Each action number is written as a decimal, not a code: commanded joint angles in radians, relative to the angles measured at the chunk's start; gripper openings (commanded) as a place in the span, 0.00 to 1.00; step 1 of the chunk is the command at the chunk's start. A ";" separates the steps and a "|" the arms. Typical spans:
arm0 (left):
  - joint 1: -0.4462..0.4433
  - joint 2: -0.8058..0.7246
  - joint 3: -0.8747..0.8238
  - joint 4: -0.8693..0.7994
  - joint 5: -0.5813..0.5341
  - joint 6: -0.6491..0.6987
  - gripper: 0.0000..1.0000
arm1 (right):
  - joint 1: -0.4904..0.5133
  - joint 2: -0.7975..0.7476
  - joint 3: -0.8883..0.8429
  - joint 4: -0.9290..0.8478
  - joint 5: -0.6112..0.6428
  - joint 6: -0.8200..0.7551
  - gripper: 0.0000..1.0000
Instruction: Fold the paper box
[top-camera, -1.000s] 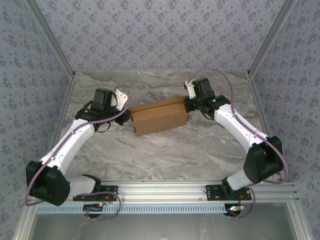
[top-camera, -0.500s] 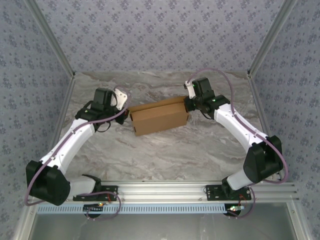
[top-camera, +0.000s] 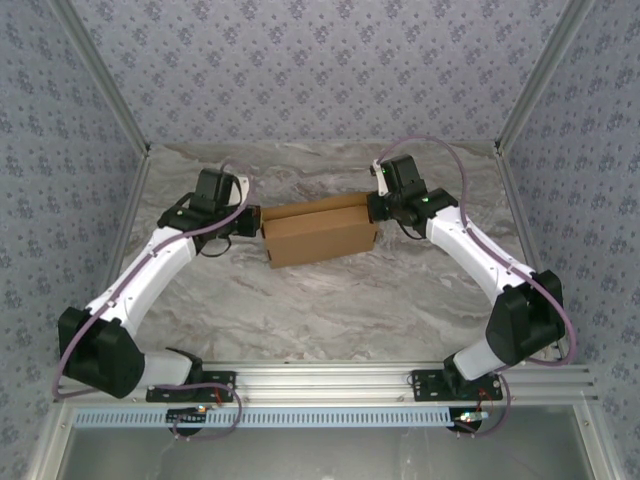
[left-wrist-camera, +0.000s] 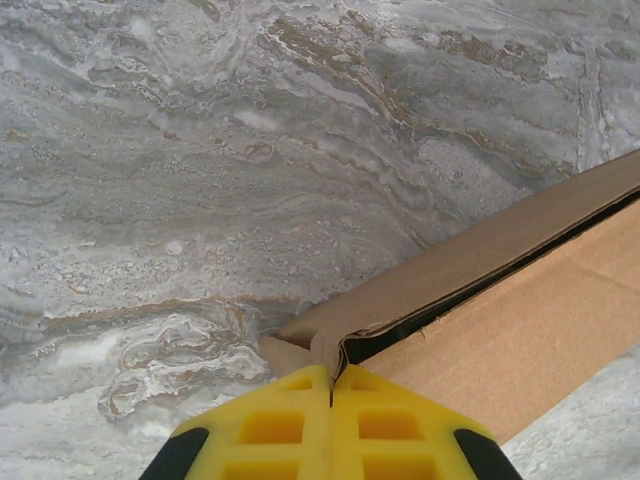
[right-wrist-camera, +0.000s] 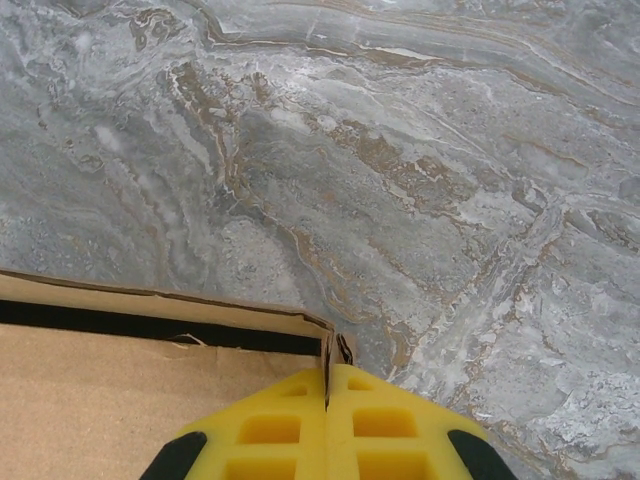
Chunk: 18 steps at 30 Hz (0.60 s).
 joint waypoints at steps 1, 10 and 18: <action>-0.022 0.017 0.038 -0.016 0.028 -0.098 0.00 | 0.021 0.034 0.010 -0.065 -0.017 0.034 0.00; -0.031 0.032 0.041 0.009 0.048 -0.200 0.00 | 0.030 0.055 0.031 -0.081 -0.035 0.056 0.00; -0.033 0.005 -0.003 0.059 0.016 -0.299 0.00 | 0.044 0.065 0.022 -0.075 -0.032 0.056 0.00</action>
